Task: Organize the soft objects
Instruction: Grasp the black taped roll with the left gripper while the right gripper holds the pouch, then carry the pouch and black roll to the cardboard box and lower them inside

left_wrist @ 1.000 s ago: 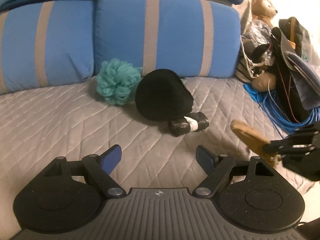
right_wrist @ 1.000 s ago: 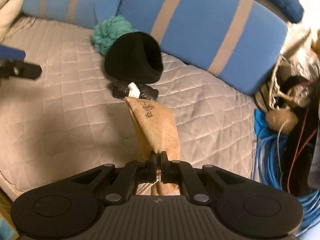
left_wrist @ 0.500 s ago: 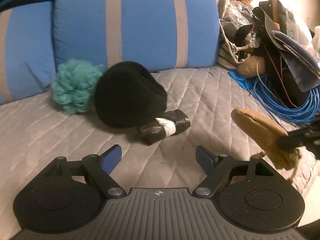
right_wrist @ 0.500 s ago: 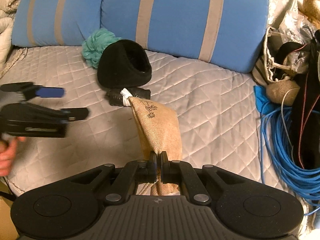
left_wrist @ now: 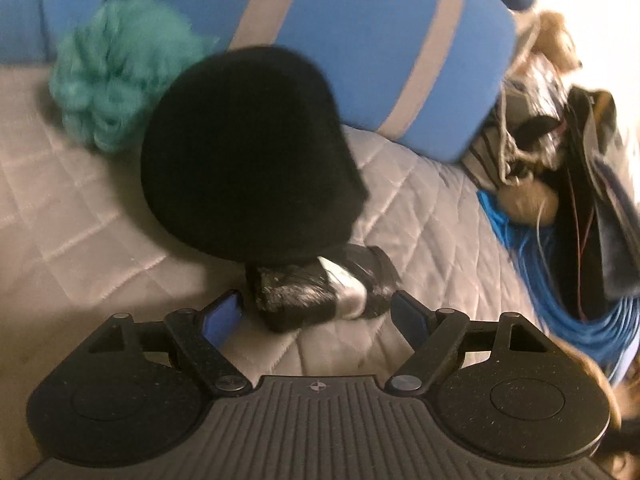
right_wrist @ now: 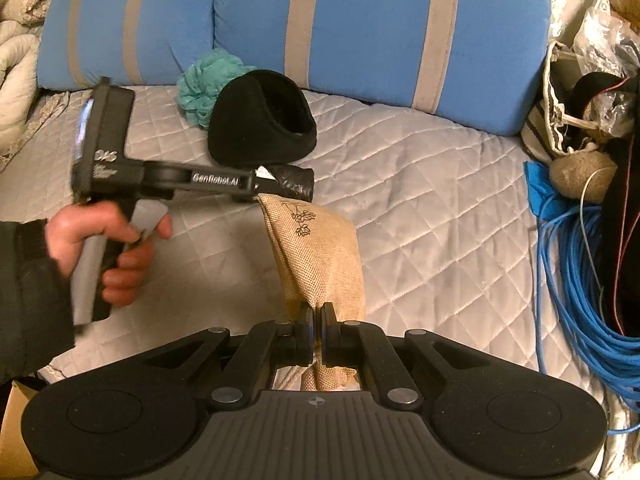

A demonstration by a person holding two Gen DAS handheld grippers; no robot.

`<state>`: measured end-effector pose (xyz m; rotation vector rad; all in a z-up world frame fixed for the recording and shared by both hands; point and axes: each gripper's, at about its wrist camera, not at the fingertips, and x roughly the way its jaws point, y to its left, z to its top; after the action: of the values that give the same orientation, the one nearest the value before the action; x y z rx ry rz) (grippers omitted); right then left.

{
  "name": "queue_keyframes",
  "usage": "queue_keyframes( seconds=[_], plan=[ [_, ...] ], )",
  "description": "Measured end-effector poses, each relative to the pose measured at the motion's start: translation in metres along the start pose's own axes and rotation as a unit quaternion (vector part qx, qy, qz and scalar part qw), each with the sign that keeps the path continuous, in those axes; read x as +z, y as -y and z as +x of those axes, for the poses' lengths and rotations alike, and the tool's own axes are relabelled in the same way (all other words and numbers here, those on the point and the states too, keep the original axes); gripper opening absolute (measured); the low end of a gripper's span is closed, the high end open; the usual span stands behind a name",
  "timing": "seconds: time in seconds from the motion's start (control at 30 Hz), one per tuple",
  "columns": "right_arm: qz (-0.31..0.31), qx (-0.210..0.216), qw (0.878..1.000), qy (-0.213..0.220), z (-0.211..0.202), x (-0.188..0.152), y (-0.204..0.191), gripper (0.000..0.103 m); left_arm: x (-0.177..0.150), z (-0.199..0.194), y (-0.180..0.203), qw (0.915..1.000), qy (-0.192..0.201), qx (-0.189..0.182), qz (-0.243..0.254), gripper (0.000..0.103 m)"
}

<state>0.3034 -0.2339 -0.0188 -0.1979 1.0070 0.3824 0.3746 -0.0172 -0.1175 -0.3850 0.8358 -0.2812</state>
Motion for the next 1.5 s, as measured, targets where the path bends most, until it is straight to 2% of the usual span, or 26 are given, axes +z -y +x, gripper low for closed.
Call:
queue_keyframes(
  seconds=[0.17, 0.27, 0.33, 0.4, 0.47, 0.57, 0.63, 0.83, 0.93, 1.0, 1.03, 1.1, 1.27, 1.5],
  plan=[
    [0.005, 0.002, 1.000, -0.002, -0.001, -0.003, 0.004, 0.006, 0.007, 0.007, -0.008, 0.9995, 0.017, -0.022, -0.016, 0.081],
    [0.007, 0.004, 1.000, 0.001, -0.001, -0.001, 0.003, 0.006, 0.008, 0.008, -0.005, 0.9992, 0.006, -0.038, -0.013, 0.080],
    [0.005, 0.006, 1.000, 0.004, -0.001, 0.000, 0.001, 0.006, 0.005, 0.007, -0.002, 0.9984, -0.008, -0.055, -0.011, 0.074],
    [0.003, 0.007, 1.000, 0.005, -0.001, 0.000, 0.000, 0.006, 0.001, 0.007, 0.003, 0.9964, -0.033, -0.078, -0.002, 0.054],
    [0.003, 0.006, 1.000, 0.005, -0.001, -0.001, -0.001, 0.006, -0.003, 0.006, 0.011, 0.9947, -0.049, -0.086, 0.030, 0.052],
    [0.010, 0.005, 1.000, 0.004, -0.001, -0.001, 0.002, 0.006, -0.007, 0.000, 0.028, 0.9923, -0.043, -0.054, 0.103, 0.052],
    [0.012, 0.001, 1.000, 0.004, -0.001, -0.002, 0.004, 0.006, -0.011, -0.001, 0.036, 0.9897, -0.025, -0.032, 0.138, 0.053],
    [0.010, 0.000, 1.000, 0.000, 0.000, -0.003, 0.006, 0.006, -0.015, 0.008, 0.054, 0.9789, 0.000, 0.018, 0.204, 0.053],
    [0.010, 0.001, 1.000, -0.001, 0.000, -0.003, 0.007, 0.006, -0.017, 0.012, 0.057, 0.9759, 0.006, 0.023, 0.217, 0.053],
    [0.008, 0.002, 1.000, -0.002, 0.000, -0.003, 0.007, 0.006, -0.016, 0.012, 0.057, 0.9775, 0.001, 0.015, 0.211, 0.052],
    [0.008, 0.002, 1.000, -0.002, 0.001, -0.003, 0.007, 0.006, -0.015, 0.012, 0.059, 0.9788, -0.002, 0.004, 0.205, 0.045],
    [0.008, 0.002, 1.000, -0.002, 0.000, -0.003, 0.007, 0.006, -0.014, 0.010, 0.061, 0.9798, -0.009, -0.006, 0.200, 0.025],
    [0.010, 0.001, 1.000, -0.003, 0.001, -0.004, 0.007, 0.006, -0.016, 0.002, 0.069, 0.9778, -0.020, 0.002, 0.209, 0.022],
    [0.006, -0.004, 1.000, -0.012, 0.009, -0.005, 0.003, 0.006, -0.033, -0.032, 0.059, 0.9694, -0.039, 0.020, 0.242, 0.021]
  ],
)
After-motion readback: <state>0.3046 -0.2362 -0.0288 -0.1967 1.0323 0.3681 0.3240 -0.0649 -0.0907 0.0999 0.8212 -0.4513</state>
